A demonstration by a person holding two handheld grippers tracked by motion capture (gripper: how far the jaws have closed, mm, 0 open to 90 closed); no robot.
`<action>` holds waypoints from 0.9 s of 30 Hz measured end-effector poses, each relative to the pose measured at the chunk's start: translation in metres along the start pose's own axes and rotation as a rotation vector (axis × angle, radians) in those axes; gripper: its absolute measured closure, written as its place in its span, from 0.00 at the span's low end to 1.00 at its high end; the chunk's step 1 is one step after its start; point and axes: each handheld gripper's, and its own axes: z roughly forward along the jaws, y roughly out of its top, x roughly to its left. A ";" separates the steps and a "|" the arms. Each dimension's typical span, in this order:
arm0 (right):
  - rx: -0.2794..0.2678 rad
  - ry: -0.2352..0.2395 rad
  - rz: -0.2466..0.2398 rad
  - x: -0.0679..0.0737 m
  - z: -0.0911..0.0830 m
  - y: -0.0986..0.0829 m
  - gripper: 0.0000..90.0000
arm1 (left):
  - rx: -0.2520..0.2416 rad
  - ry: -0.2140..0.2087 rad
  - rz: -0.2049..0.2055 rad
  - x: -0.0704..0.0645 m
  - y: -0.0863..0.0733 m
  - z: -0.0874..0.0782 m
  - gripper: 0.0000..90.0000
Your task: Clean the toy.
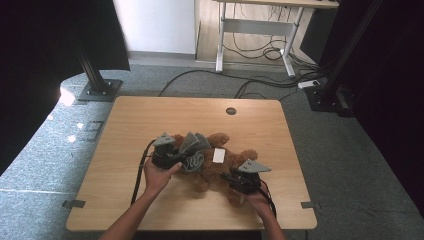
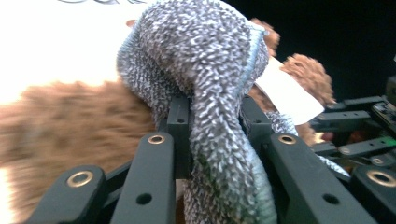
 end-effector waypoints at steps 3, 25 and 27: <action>-0.001 0.001 0.001 0.000 0.000 0.000 0.74 | -0.008 0.051 0.004 0.008 0.000 -0.007 0.79; 0.000 0.014 0.001 0.002 0.000 -0.001 0.74 | 0.043 0.142 -0.105 0.062 -0.017 -0.012 0.79; -0.001 0.017 0.004 0.002 0.000 -0.001 0.74 | 0.049 0.138 -0.127 0.067 -0.021 -0.013 0.79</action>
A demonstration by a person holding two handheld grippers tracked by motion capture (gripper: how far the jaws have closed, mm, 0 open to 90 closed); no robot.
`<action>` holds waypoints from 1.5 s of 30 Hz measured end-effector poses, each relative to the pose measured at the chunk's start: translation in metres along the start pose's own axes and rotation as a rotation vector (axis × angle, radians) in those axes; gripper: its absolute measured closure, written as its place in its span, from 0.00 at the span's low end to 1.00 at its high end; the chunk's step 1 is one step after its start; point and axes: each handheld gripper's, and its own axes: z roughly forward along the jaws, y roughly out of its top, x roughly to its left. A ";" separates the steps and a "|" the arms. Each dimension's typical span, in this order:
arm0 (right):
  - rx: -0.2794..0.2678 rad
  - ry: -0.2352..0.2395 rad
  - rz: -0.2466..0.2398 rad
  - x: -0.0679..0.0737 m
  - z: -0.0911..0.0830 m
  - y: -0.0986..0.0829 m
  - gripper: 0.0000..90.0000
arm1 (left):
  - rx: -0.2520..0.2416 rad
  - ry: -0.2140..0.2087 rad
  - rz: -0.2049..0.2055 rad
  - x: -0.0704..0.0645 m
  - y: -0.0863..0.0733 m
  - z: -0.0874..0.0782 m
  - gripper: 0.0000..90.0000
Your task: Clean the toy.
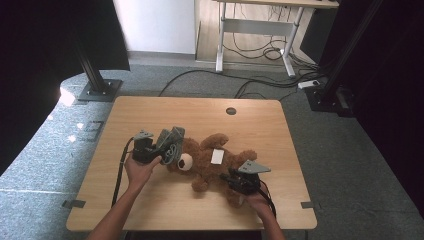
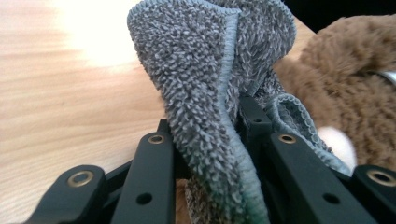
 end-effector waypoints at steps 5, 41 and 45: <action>0.000 0.006 0.001 -0.001 0.000 0.000 0.74 | 0.024 -0.003 -0.051 0.010 -0.015 0.002 0.79; -0.004 0.021 -0.040 0.004 0.000 -0.003 0.75 | 0.160 -0.139 0.117 -0.056 0.048 0.040 0.78; 0.003 0.030 -0.044 0.005 0.000 -0.002 0.74 | 0.166 -0.143 0.122 -0.053 0.038 0.036 0.80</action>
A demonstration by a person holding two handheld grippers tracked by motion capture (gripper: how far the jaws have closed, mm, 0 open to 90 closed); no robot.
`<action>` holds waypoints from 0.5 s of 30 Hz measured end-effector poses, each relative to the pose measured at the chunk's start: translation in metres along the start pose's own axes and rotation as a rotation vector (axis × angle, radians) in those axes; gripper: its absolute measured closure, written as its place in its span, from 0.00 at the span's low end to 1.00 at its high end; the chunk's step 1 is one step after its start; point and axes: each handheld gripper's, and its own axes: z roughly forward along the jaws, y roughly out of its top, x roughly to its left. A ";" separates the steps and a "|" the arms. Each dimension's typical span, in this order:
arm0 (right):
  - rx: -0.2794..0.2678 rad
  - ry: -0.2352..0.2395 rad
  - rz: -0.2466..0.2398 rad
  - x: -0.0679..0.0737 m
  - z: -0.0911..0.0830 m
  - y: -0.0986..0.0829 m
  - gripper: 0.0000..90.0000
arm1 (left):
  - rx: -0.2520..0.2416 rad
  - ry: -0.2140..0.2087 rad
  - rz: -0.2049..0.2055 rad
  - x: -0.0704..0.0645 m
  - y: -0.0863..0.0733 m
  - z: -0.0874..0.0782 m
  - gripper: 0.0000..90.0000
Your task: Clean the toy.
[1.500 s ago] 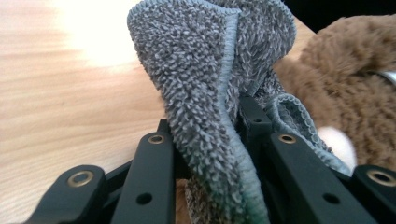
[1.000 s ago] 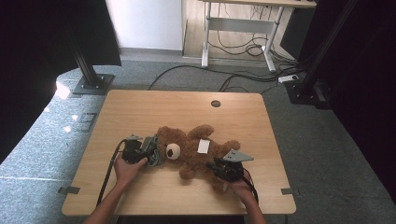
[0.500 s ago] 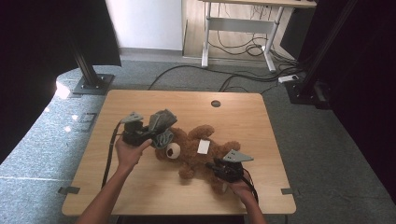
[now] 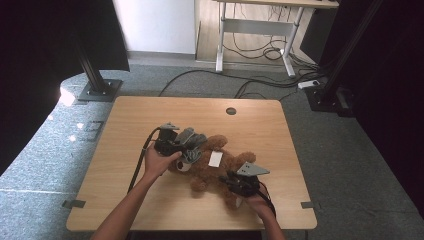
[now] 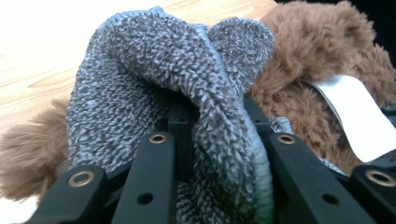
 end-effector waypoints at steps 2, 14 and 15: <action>0.002 0.002 0.000 0.000 0.000 0.000 0.73 | -0.009 0.006 0.005 -0.001 -0.003 0.000 0.80; -0.127 -0.027 0.057 0.010 -0.038 0.032 0.51 | -0.129 -0.001 0.005 -0.006 -0.037 -0.009 0.82; -0.123 -0.084 0.051 0.009 -0.040 0.041 0.47 | -0.140 -0.003 0.009 -0.008 -0.042 -0.011 0.82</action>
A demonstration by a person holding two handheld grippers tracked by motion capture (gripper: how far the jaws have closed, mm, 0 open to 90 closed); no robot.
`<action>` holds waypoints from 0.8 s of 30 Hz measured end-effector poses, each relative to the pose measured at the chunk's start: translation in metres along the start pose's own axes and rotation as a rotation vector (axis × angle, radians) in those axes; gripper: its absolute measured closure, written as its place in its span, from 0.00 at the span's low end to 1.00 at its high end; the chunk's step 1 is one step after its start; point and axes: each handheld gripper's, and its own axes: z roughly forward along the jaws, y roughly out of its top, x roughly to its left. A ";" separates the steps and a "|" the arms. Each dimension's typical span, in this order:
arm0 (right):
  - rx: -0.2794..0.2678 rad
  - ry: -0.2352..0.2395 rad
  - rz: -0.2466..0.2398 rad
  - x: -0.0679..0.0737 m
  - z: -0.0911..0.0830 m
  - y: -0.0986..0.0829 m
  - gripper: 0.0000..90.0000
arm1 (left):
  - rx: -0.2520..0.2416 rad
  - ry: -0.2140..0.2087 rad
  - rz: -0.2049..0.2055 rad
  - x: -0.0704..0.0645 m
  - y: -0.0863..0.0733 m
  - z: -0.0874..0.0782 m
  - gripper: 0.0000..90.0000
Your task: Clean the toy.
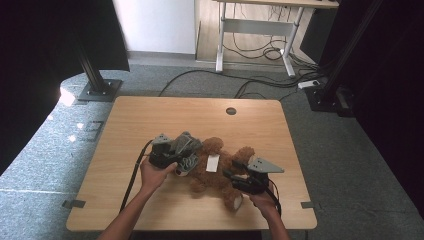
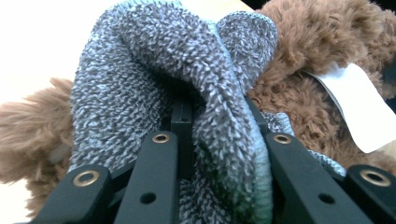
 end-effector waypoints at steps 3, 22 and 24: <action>0.011 -0.056 -0.006 -0.002 0.005 0.009 0.39 | -0.009 -0.003 -0.001 -0.002 -0.005 -0.004 0.82; 0.133 0.002 0.195 -0.028 0.006 -0.026 0.28 | -0.025 -0.023 0.009 -0.012 -0.031 -0.022 0.82; 0.143 0.029 0.182 -0.025 0.008 -0.027 0.32 | -0.023 -0.024 0.014 -0.013 -0.032 -0.024 0.82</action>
